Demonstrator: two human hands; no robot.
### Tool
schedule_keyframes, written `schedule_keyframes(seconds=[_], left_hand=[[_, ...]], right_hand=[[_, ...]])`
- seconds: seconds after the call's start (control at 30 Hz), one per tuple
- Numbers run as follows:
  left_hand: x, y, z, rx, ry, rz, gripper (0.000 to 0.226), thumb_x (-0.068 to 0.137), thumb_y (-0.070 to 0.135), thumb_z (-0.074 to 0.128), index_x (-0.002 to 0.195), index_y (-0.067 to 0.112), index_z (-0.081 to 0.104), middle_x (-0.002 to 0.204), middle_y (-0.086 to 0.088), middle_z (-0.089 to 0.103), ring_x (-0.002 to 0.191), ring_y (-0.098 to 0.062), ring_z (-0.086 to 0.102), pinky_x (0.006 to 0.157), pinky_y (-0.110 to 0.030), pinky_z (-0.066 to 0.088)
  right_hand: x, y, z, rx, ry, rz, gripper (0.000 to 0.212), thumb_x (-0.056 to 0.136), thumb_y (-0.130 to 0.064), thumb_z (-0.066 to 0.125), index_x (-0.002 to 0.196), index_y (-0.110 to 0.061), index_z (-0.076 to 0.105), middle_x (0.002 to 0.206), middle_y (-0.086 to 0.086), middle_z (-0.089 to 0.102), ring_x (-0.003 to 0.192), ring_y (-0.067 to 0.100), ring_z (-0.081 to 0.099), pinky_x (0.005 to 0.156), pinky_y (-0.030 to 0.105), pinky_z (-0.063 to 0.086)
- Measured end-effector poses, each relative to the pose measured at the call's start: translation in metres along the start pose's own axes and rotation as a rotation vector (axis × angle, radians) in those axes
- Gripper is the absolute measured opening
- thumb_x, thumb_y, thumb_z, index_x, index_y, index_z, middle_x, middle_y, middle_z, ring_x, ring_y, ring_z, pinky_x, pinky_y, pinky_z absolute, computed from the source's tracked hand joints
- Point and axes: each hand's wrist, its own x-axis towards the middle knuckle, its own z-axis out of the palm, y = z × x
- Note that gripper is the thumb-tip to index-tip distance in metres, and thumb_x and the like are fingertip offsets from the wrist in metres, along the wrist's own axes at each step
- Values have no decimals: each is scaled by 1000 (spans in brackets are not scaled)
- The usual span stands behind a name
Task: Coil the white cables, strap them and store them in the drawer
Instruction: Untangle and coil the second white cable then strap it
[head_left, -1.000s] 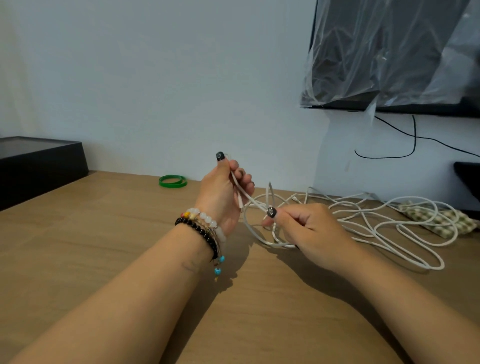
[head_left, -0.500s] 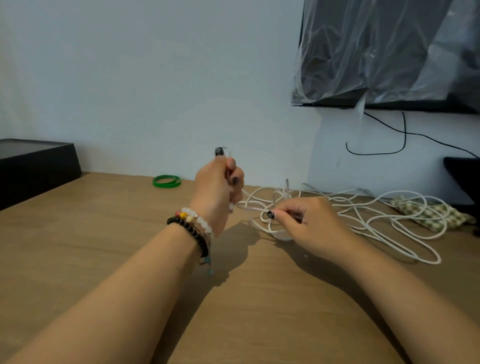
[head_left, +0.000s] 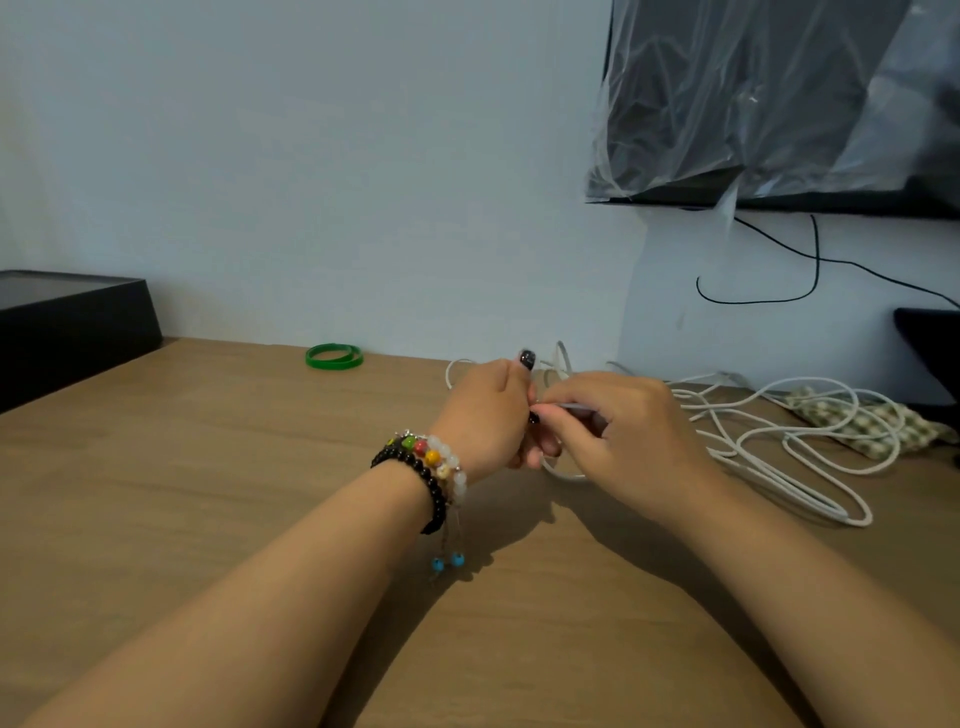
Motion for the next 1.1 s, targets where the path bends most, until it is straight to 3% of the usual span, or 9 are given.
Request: schedule_keyframes(seconds=[0.1,0.23,0.3,0.4,0.5,0.6,0.77,0.9,1.1], left_hand=[[1,3,-4,-8,12,-10,35,104,18,28,74,12,46,44,-3,49,33,-12,36,36,-19,30],[4,10,-12,-307,61,-87,31,99,12,29,72,13,45,40,1,37,31,-10,28,35,-15,20],[5,12,-19,-423,82,-112,29,98,11,28,73,14,43,43,2,35,31,-9,26,34,-15,18],[6,14,-25,-504,92,-113,26,95,8,27,75,15,42,46,2,33,32,-9,24,35,-16,17],[4,13,-22,-394,12,-111,23,95,10,28,80,11,46,45,2,34,33,-11,24,39,-17,15],[-1,6,-14,-206,-116,-98,27,101,15,31,86,7,52,44,2,41,33,-11,31,39,-18,21],[-4,2,-7,-147,-199,-108,34,105,20,29,86,7,55,48,3,44,36,-9,33,40,-17,26],[-7,1,-5,-145,-313,-126,38,104,31,33,83,11,57,51,5,34,41,-9,26,40,-18,22],[-7,1,-6,-145,-350,-34,32,105,19,36,76,14,49,50,7,34,43,-8,29,41,-18,27]], right_hand=[[0,3,-1,39,-2,32,15,88,-30,61,81,-22,72,71,-17,62,65,3,56,59,23,46],[3,10,-8,97,19,48,23,92,-31,58,79,-16,69,63,-12,60,61,8,54,55,14,37],[4,14,-12,110,41,78,18,90,-25,63,76,-16,69,59,-18,55,57,4,53,54,9,34],[6,24,-21,93,92,115,24,87,-29,68,73,-11,73,57,-10,62,59,9,57,52,13,36],[5,28,-27,130,108,192,16,85,-26,69,77,-13,76,66,-4,70,66,12,63,58,23,47],[4,27,-25,168,106,245,7,84,-16,72,85,-20,77,76,-17,69,76,2,66,68,13,50],[2,27,-20,120,23,223,15,84,-15,72,91,-27,74,76,-23,64,74,-4,63,66,7,46],[2,27,-17,74,24,221,9,84,-15,72,90,-18,78,75,-14,67,73,7,65,66,22,53],[0,26,-15,71,36,223,13,90,-26,64,81,-21,73,67,-9,65,66,12,58,59,29,45]])
